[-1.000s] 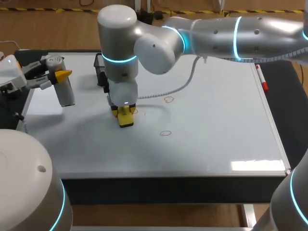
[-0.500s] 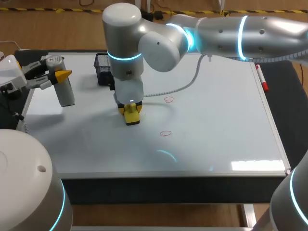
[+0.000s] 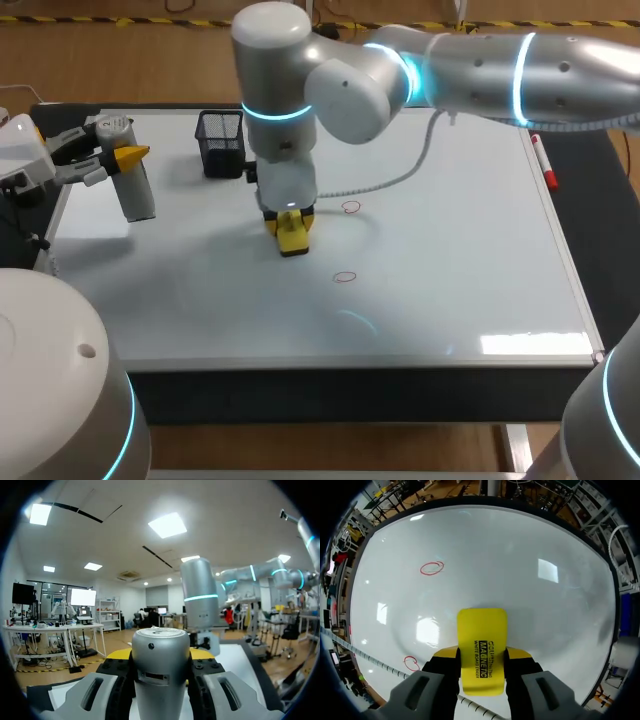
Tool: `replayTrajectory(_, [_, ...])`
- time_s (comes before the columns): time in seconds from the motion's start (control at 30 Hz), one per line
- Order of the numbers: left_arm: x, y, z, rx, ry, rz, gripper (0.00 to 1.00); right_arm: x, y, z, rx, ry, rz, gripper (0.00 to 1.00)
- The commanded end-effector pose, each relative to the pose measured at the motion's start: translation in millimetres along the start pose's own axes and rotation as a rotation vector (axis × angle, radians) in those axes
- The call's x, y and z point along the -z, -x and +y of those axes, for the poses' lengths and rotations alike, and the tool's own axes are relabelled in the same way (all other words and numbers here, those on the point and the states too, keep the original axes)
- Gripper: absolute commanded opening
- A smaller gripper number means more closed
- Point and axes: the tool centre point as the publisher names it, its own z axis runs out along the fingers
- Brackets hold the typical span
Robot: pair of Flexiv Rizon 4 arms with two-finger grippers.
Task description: Pick up the inspection probe, press it on each red-marked spot on the whiteboard one by one, put down the probe, pick up the eraser, and wipe off all the red marks.
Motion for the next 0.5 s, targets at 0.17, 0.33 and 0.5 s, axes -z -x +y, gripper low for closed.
replayTrajectory(0.17, [0, -0.3, -1.1, -0.001, 0.001, -0.001, 0.00, 20, -12, 0, 0.006, -0.001, -0.007, 0.00])
replayTrajectory(0.33, [0, -0.3, -1.1, -0.001, 0.001, -0.001, 0.00, 42, -27, -7, 0.010, -0.025, -0.031, 0.00])
replayTrajectory(0.5, [0, -0.3, -1.1, -0.001, 0.001, -0.001, 0.00, 54, -55, -22, -0.030, -0.029, -0.063, 0.00])
